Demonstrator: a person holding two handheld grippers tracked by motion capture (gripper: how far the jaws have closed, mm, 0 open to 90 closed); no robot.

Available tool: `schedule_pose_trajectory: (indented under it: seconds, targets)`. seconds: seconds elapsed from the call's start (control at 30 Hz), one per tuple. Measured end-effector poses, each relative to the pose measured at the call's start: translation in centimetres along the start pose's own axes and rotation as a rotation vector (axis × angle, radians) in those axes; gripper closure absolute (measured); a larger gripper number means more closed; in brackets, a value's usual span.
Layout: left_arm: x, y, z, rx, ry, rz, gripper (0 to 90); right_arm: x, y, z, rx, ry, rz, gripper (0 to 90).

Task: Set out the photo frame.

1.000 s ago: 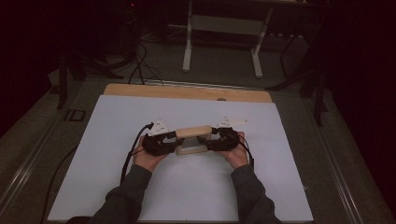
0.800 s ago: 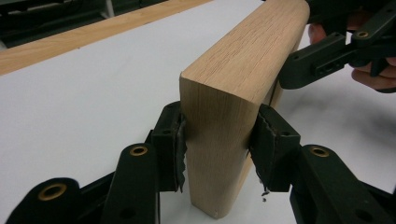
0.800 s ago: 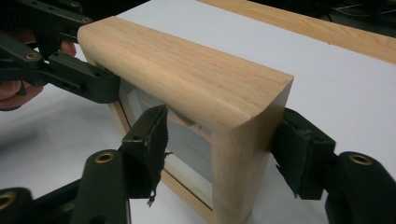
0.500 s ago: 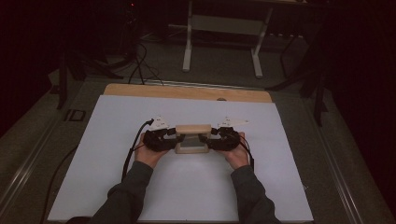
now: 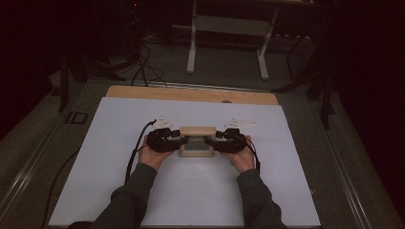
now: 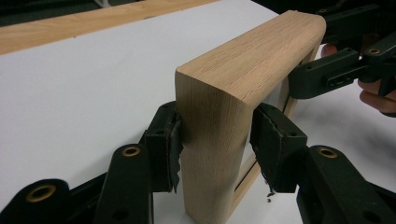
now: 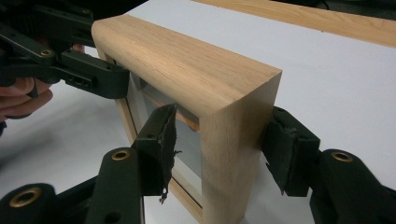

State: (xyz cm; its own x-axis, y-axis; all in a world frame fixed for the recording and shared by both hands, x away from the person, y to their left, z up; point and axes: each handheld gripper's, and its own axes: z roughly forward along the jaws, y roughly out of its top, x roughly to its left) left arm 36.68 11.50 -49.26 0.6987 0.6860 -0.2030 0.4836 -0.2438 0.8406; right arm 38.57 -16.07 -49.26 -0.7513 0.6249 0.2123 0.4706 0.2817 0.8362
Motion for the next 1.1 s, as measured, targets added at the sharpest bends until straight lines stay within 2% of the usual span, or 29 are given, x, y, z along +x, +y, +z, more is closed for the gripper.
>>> schedule_pose_trajectory:
  seconds: [0.27,0.6,1.1]
  targets:
    - [0.02,0.13,-0.07,0.013,-0.007,-0.020,54.3,-0.15,0.03,-0.03,0.004,0.009,0.026,46.3]
    - [0.48,0.03,-0.03,0.008,-0.051,-0.027,54.0,0.11,-0.18,-0.42,0.011,0.005,0.043,48.0]
    - [-0.01,0.12,0.07,0.016,-0.009,-0.034,52.5,-0.13,-0.31,-0.20,0.018,0.010,0.046,46.5]
